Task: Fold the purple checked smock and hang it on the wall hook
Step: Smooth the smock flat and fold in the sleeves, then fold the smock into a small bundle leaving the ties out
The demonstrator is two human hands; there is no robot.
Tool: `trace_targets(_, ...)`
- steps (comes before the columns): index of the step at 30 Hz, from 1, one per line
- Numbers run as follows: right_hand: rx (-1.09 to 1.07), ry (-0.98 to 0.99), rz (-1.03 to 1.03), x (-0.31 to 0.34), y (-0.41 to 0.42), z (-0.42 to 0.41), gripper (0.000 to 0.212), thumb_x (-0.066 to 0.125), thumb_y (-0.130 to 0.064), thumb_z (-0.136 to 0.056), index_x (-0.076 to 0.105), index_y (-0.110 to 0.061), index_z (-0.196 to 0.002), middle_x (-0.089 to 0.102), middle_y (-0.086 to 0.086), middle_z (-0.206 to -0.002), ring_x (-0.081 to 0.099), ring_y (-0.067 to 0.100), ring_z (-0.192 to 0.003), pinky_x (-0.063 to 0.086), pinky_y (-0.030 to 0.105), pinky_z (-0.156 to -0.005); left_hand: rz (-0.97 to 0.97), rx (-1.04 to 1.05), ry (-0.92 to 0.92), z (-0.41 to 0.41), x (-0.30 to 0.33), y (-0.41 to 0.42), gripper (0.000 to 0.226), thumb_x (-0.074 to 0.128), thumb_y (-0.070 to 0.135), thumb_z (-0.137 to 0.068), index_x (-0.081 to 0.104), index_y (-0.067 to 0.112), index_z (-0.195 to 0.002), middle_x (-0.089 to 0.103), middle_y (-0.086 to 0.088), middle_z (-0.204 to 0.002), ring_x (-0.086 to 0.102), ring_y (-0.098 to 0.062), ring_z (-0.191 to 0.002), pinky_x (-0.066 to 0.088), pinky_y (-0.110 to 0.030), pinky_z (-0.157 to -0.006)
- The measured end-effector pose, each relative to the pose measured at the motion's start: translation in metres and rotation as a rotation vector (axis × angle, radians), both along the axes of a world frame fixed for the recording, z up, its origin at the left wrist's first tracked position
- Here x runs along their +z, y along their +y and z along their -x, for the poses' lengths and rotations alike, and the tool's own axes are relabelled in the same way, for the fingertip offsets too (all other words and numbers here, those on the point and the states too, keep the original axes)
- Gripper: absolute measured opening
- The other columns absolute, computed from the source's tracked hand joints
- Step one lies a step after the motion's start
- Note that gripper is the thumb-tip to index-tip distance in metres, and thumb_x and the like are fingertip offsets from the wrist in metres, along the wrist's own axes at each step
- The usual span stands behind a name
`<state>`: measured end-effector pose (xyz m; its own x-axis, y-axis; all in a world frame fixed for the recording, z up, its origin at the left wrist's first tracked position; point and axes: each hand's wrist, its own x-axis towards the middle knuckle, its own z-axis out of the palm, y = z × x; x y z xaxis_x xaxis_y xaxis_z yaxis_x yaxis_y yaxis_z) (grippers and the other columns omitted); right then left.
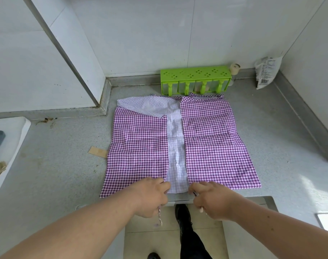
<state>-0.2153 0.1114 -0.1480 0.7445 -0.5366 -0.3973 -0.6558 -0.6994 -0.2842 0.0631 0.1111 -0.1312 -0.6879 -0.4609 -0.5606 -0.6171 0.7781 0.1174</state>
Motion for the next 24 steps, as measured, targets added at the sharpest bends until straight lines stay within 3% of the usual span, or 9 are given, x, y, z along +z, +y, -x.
trace_targets(3, -0.071, -0.088, 0.015, 0.002, -0.001, 0.0, 0.025, 0.065, -0.018, -0.095, 0.065, -0.033, -0.115, 0.044, -0.013, -0.136, 0.051, 0.012, -0.102, 0.044, 0.028, -0.084, -0.087, -0.036, -0.022, -0.006, 0.008, 0.002, 0.036, 0.058, 0.045, -0.094, 0.066, 0.027, -0.124, 0.045, 0.002, -0.135, 0.043, -0.021, -0.121, 0.046, -0.044, -0.097)
trace_targets(6, -0.215, -0.088, 0.03, 0.008, -0.005, 0.001, 0.042, 0.055, -0.022, -0.092, 0.052, -0.035, -0.132, 0.043, -0.017, -0.134, 0.046, 0.007, -0.108, 0.044, 0.031, -0.1, -0.079, 0.127, 0.043, -0.012, 0.009, 0.005, 0.053, 0.057, 0.038, -0.093, 0.047, 0.029, -0.144, 0.041, 0.002, -0.143, 0.044, -0.02, -0.126, 0.043, -0.043, -0.105)
trace_targets(8, -0.253, -0.005, 0.07, 0.01, -0.009, 0.006, 0.047, 0.055, -0.027, -0.091, 0.047, -0.033, -0.137, 0.042, -0.015, -0.136, 0.045, 0.01, -0.122, 0.037, 0.034, -0.112, -0.005, 0.262, 0.053, -0.019, 0.006, 0.005, 0.053, 0.058, 0.032, -0.092, 0.044, 0.026, -0.143, 0.041, 0.003, -0.139, 0.045, -0.019, -0.123, 0.046, -0.042, -0.106)
trace_targets(12, -0.297, 0.205, 0.097, 0.005, -0.015, 0.023, 0.05, 0.056, -0.039, -0.095, 0.041, -0.03, -0.142, 0.041, -0.009, -0.142, 0.045, 0.017, -0.129, 0.038, 0.037, -0.113, 0.114, 0.388, -0.103, -0.038, -0.007, 0.004, 0.057, 0.065, 0.038, -0.091, 0.043, 0.022, -0.141, 0.041, 0.0, -0.138, 0.048, -0.021, -0.12, 0.051, -0.043, -0.101)
trace_targets(18, -0.416, 0.206, 0.106, -0.007, -0.023, 0.031, 0.037, 0.046, -0.025, -0.103, 0.047, -0.029, -0.14, 0.049, -0.008, -0.136, 0.051, 0.016, -0.117, 0.049, 0.033, -0.103, 0.147, 0.441, -0.15, -0.043, -0.018, 0.007, 0.052, 0.065, 0.018, -0.089, 0.046, 0.019, -0.137, 0.045, -0.005, -0.136, 0.054, -0.022, -0.113, 0.057, -0.041, -0.093)
trace_targets(24, -0.588, 0.11, 0.119, -0.009, -0.04, 0.029, 0.025, 0.042, -0.032, -0.108, 0.061, -0.028, -0.125, 0.058, -0.01, -0.117, 0.057, 0.012, -0.099, 0.048, 0.028, -0.08, 0.175, 0.432, -0.196, -0.038, -0.018, 0.003, 0.052, 0.07, 0.006, -0.085, 0.05, 0.017, -0.131, 0.048, -0.007, -0.131, 0.059, -0.023, -0.105, 0.058, -0.043, -0.088)
